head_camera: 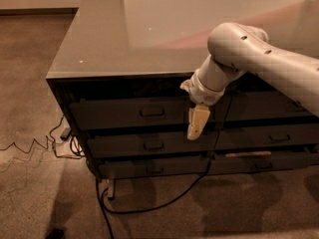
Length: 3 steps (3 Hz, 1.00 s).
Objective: Open top drawer
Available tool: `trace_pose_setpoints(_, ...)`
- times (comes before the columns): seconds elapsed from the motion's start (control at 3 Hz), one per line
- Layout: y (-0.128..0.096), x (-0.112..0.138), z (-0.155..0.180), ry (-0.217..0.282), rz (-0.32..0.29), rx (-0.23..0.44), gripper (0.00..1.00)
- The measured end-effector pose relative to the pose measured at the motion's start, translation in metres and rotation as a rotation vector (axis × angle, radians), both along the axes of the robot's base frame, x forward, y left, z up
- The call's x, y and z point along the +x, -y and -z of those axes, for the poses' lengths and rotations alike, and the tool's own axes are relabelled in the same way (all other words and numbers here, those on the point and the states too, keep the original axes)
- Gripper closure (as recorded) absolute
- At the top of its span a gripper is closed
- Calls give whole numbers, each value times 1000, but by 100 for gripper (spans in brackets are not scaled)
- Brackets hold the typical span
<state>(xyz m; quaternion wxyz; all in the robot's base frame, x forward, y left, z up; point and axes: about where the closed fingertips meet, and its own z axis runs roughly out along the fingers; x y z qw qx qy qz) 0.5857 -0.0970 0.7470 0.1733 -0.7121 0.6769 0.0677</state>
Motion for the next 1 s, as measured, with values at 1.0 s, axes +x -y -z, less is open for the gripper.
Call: trace_pose_setpoints(1.0,16,41,55,-9,130,23,0)
